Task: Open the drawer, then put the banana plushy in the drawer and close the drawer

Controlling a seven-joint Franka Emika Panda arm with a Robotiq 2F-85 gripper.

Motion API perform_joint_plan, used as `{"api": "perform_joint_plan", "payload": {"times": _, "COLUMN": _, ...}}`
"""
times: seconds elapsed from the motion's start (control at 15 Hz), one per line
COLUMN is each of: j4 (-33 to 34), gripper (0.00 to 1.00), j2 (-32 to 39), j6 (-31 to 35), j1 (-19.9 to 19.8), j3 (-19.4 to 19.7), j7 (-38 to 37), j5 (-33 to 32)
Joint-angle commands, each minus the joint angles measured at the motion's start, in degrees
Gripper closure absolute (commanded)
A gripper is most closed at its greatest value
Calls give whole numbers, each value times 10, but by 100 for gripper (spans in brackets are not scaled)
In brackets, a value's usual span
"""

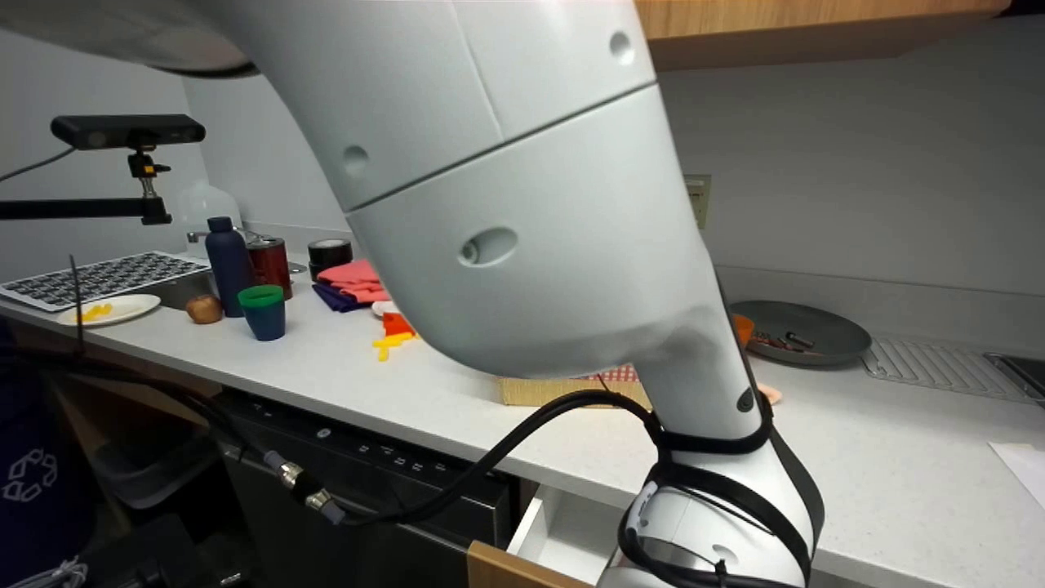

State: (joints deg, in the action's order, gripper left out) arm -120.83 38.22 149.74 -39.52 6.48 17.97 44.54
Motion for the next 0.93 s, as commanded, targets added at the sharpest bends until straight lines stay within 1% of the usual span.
{"api": "perform_joint_plan", "payload": {"times": 0.0, "j4": -54, "gripper": 0, "j2": -31, "j6": 26, "j1": -17, "j3": -7, "j7": 30, "j5": 18}}
{"api": "perform_joint_plan", "payload": {"times": 0.13, "j4": -70, "gripper": 0, "j2": -51, "j6": 48, "j1": -33, "j3": -26, "j7": 65, "j5": 34}}
{"api": "perform_joint_plan", "payload": {"times": 0.27, "j4": -92, "gripper": 0, "j2": -81, "j6": 69, "j1": -58, "j3": -62, "j7": 134, "j5": 77}}
{"api": "perform_joint_plan", "payload": {"times": 0.33, "j4": -108, "gripper": 0, "j2": -101, "j6": 75, "j1": -65, "j3": -76, "j7": 164, "j5": 100}}
{"api": "perform_joint_plan", "payload": {"times": 0.47, "j4": -128, "gripper": 0, "j2": -134, "j6": 68, "j1": -74, "j3": -95, "j7": 222, "j5": 149}}
{"api": "perform_joint_plan", "payload": {"times": 0.53, "j4": -139, "gripper": 0, "j2": -154, "j6": 61, "j1": -69, "j3": -96, "j7": 246, "j5": 174}}
{"api": "perform_joint_plan", "payload": {"times": 0.67, "j4": -153, "gripper": 0, "j2": -183, "j6": 51, "j1": -47, "j3": -81, "j7": 278, "j5": 212}}
{"api": "perform_joint_plan", "payload": {"times": 0.87, "j4": -174, "gripper": 0, "j2": -218, "j6": 51, "j1": -4, "j3": -52, "j7": 294, "j5": 227}}
